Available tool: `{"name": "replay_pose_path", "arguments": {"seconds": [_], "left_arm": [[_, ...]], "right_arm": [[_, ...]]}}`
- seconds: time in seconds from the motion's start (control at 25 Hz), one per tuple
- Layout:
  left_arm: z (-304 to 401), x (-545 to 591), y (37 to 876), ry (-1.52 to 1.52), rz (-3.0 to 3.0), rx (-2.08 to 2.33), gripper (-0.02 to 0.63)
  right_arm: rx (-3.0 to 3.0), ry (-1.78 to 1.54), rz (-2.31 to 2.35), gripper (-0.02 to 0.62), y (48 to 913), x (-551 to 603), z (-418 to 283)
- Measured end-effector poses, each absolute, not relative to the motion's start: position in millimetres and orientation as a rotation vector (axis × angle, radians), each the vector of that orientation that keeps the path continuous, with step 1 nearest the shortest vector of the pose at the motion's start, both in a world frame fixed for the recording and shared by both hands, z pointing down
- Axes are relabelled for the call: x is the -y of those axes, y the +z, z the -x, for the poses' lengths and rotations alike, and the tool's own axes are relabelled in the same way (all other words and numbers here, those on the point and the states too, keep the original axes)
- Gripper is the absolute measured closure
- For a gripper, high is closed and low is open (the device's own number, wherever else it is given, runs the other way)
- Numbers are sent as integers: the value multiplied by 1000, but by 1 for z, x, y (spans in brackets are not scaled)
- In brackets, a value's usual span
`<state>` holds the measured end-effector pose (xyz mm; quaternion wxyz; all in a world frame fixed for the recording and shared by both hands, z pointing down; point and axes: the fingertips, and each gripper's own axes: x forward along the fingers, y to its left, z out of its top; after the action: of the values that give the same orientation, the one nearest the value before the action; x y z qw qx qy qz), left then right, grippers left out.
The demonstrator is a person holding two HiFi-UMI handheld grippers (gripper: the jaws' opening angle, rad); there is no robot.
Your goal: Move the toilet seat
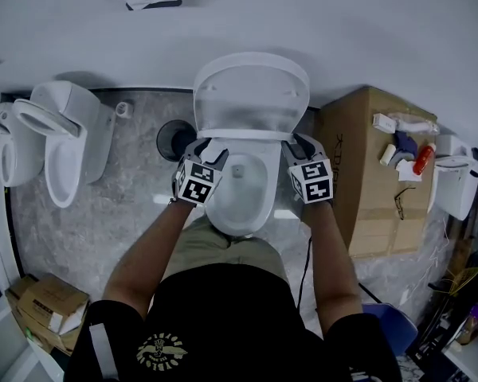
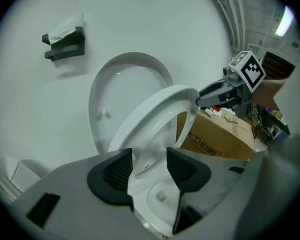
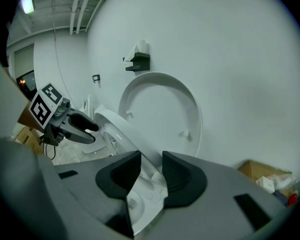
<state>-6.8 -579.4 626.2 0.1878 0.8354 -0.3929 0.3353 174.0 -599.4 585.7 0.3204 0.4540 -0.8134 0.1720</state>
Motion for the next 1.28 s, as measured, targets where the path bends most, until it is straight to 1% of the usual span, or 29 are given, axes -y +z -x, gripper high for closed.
{"name": "replay_pose_path", "arguments": {"seconds": [0.64, 0.84, 0.88, 1.12, 1.16, 1.28], "left_arm": [[3, 641, 629, 943, -2413, 992, 376], [2, 659, 631, 949, -2433, 979, 380], [2, 661, 632, 950, -2436, 972, 389], [-4, 657, 631, 951, -2459, 947, 391], [-4, 655, 628, 939, -2467, 947, 383], [-3, 646, 610, 889, -2496, 950, 383]], "right_arm": [[2076, 431, -1291, 465, 589, 672, -177], [2051, 425, -1320, 471, 593, 691, -179], [2044, 422, -1324, 471, 593, 693, -179], [2033, 380, -1345, 472, 589, 689, -178], [2033, 363, -1352, 471, 586, 685, -179], [2050, 322, -1380, 471, 572, 663, -180]]}}
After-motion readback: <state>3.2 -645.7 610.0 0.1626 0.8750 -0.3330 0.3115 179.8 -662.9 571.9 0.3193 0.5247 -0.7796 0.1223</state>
